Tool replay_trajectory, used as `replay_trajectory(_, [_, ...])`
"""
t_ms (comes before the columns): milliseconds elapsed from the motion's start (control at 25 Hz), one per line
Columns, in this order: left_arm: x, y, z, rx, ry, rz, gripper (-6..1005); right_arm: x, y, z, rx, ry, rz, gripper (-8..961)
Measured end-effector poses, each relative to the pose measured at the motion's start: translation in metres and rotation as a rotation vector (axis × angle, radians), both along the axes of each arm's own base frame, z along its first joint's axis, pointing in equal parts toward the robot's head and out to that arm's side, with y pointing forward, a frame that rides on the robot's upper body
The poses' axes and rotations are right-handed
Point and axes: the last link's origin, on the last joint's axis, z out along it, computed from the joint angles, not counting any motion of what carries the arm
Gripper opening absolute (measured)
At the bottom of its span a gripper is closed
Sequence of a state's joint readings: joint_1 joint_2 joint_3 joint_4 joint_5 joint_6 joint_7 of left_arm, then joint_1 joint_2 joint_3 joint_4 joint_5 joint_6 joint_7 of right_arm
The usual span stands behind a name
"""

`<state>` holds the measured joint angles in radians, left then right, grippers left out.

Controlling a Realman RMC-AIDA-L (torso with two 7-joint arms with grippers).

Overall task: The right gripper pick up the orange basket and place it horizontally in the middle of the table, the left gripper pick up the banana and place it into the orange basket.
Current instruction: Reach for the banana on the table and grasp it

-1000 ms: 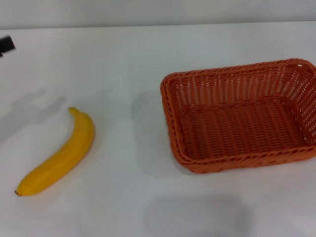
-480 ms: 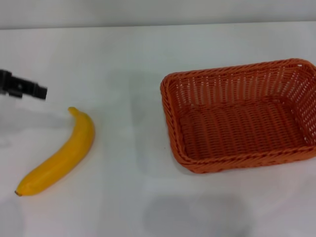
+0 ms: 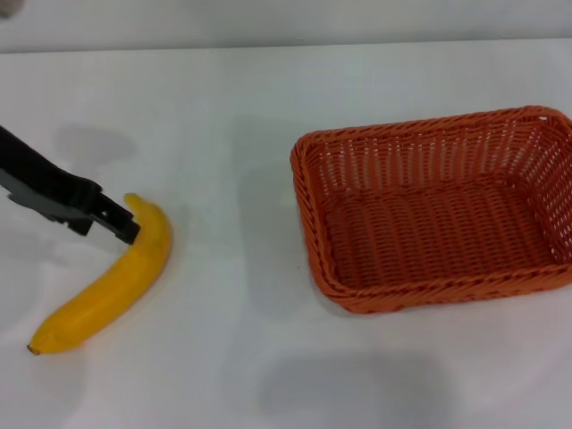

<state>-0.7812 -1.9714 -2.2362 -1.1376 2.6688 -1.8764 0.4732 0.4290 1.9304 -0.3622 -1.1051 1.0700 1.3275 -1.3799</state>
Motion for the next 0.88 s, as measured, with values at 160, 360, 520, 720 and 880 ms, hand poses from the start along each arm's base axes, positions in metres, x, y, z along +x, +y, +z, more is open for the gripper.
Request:
replay_trajectory(160, [0.0, 0.002, -0.021, -0.016, 0.074, 0.005, 751, 0.003, -0.001, -0.002, 0.007, 0.004, -0.01, 833])
replay_trajectory(360, [-0.001, 0.0, -0.036, -0.062, 0.106, 0.034, 751, 0.005, -0.002, 0.0, 0.021, 0.005, -0.022, 831])
replay_trajectory(520, [-0.005, -0.002, -0.047, -0.099, 0.122, 0.067, 752, 0.006, -0.002, 0.001, 0.028, 0.004, -0.026, 831])
replay_trajectory(720, [-0.007, -0.001, -0.052, -0.094, 0.186, 0.063, 753, 0.008, -0.003, -0.002, 0.024, 0.014, -0.032, 831])
replay_trajectory(880, [-0.005, 0.002, -0.053, -0.081, 0.188, 0.047, 754, 0.012, -0.003, -0.007, 0.016, 0.029, -0.042, 831])
